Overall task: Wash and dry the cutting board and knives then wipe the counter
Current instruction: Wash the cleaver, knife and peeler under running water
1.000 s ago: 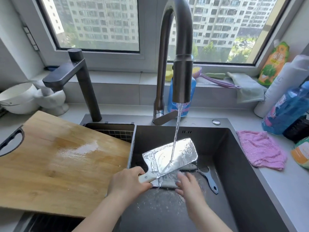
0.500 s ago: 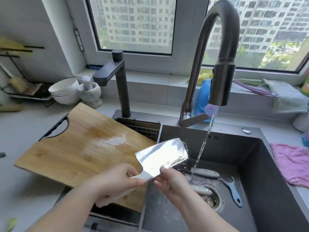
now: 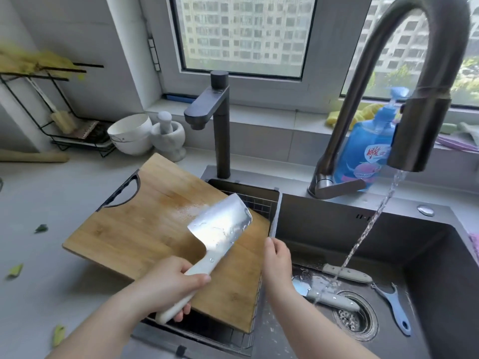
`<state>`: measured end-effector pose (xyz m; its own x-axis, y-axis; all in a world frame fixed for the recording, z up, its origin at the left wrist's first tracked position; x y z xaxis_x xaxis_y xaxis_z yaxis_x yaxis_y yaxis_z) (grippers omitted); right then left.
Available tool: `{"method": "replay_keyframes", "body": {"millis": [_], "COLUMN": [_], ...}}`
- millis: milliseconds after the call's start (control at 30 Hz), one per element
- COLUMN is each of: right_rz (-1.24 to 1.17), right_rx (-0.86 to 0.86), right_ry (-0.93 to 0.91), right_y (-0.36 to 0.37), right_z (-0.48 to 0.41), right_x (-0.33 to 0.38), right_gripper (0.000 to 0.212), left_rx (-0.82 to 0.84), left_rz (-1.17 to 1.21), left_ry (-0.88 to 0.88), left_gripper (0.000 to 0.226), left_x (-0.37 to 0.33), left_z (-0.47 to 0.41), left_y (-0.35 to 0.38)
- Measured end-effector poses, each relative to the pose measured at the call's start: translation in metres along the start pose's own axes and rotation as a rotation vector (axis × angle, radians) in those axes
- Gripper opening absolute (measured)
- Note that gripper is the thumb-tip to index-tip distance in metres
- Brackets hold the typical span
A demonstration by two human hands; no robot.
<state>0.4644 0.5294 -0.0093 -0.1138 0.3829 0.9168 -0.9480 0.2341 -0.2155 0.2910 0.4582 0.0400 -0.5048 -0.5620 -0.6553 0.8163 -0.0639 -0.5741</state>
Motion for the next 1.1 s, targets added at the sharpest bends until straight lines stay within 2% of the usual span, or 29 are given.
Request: {"method": "replay_keyframes", "body": {"millis": [133,200,333,400,533,633,733,933,1100], "right_rz": [0.091,0.057,-0.214,-0.318,-0.315,-0.312,-0.287,-0.184,-0.115], "right_rx": [-0.038,0.002,0.179,0.230,0.279,0.308,0.331,0.315,0.286], "right_ry": [-0.078,0.005,0.275,0.328,0.325,0.317,0.316,0.304,0.269], "right_y": [0.000,-0.005,-0.017,-0.018,-0.016,-0.017,-0.017,-0.021,-0.055], "right_z": [-0.002,-0.003,-0.008,-0.009,-0.011,-0.014,-0.016,-0.019,-0.018], "right_x": [-0.006,-0.011,-0.020,-0.021,-0.026,-0.026,-0.028,-0.035,-0.067], "right_gripper": [0.036,0.041,0.044,0.045,0.044,0.043,0.042,0.022,0.034], "left_rx": [-0.029,-0.040,-0.087,-0.102,-0.094,-0.081,-0.022,-0.040,-0.038], "left_rz": [-0.072,-0.102,-0.162,-0.157,-0.253,-0.457,-0.563,-0.717,-0.689], "left_ry": [-0.014,0.008,0.068,0.068,0.089,0.133,0.104,0.134,0.167], "left_gripper": [0.023,0.021,0.018,0.017,0.018,0.035,0.042,0.042,0.036], "left_x": [0.018,0.023,0.021,0.022,0.023,0.024,0.027,0.017,0.020], "left_z": [-0.022,-0.031,-0.039,-0.042,-0.046,-0.050,-0.053,-0.052,-0.053], "left_y": [0.023,0.038,0.062,0.073,0.092,0.102,0.110,0.124,0.137]}}
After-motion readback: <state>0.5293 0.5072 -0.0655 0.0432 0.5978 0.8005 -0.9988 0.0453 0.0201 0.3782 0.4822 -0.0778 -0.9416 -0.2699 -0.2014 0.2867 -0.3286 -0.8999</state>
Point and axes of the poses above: each hand's wrist, its own z-axis away from the middle knuckle, its own y-axis out of the palm, x = y × z, the point moved 5 cm from there along -z, towards the middle knuckle, and after that the axes turned 11 degrees about -x, right-handed, at the moved point
